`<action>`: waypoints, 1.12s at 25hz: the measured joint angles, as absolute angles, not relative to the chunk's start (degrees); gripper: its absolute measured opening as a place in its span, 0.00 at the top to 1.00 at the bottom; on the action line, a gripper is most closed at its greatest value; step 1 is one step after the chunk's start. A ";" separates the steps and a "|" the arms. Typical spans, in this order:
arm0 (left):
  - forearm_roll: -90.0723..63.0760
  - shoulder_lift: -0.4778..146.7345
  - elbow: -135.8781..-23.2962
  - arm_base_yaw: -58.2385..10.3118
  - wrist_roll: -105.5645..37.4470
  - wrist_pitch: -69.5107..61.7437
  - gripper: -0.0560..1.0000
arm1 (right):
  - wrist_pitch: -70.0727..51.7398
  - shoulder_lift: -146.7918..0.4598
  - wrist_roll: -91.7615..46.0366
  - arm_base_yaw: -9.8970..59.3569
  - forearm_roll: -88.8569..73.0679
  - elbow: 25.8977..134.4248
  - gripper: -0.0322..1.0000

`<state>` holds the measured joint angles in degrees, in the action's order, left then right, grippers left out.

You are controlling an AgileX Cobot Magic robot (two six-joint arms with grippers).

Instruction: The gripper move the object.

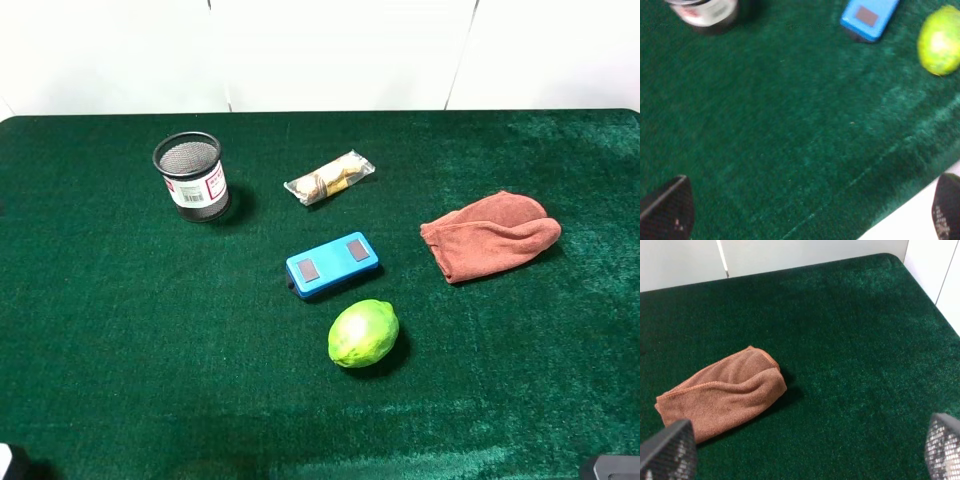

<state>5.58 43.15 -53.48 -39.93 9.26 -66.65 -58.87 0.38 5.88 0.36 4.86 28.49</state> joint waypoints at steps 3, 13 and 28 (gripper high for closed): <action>4.67 37.20 -50.25 -32.95 8.31 -66.70 0.04 | -58.87 0.38 5.88 0.36 4.81 28.49 0.30; 4.48 18.44 -38.71 -14.26 8.04 -66.51 0.04 | -58.87 0.38 5.88 0.36 4.81 28.49 0.30; 0.84 1.90 -28.68 -0.29 -1.26 -61.02 0.04 | -58.87 0.38 5.88 0.36 4.81 28.49 0.30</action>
<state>0.84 1.90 -28.68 -0.29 -1.26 -61.02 -58.87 0.38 5.88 0.36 4.81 28.49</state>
